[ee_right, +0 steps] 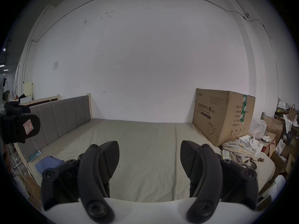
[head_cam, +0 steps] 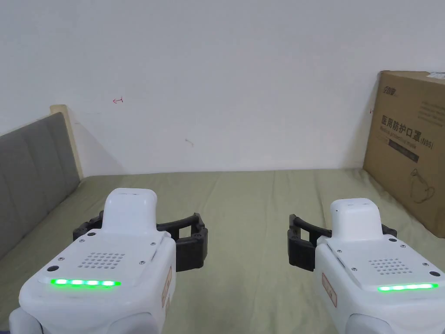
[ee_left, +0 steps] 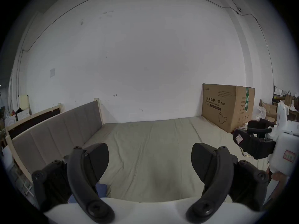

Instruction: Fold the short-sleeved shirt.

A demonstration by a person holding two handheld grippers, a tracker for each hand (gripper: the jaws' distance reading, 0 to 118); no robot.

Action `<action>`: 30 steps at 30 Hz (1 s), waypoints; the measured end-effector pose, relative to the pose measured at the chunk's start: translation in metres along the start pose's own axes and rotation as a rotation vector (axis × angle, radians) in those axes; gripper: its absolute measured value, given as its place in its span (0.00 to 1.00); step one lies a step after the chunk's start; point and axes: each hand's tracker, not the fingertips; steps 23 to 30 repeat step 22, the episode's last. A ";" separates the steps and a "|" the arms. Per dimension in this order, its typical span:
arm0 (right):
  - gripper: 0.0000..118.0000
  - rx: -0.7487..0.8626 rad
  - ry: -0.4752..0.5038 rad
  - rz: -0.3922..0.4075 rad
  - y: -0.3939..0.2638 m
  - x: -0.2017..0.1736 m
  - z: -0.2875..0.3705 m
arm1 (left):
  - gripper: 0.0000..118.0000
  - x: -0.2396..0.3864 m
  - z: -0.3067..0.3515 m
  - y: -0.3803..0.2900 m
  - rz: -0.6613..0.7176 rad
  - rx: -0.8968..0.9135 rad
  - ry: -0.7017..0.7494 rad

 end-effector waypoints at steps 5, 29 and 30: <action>0.72 -0.016 0.001 -0.006 -0.003 0.001 -0.002 | 0.90 -0.001 -0.002 -0.004 -0.016 -0.007 0.007; 0.72 -0.026 -0.002 -0.004 -0.003 0.004 -0.009 | 0.90 -0.007 -0.005 -0.007 -0.005 0.015 -0.023; 0.72 -0.026 -0.002 -0.004 -0.003 0.004 -0.009 | 0.90 -0.007 -0.005 -0.007 -0.005 0.015 -0.023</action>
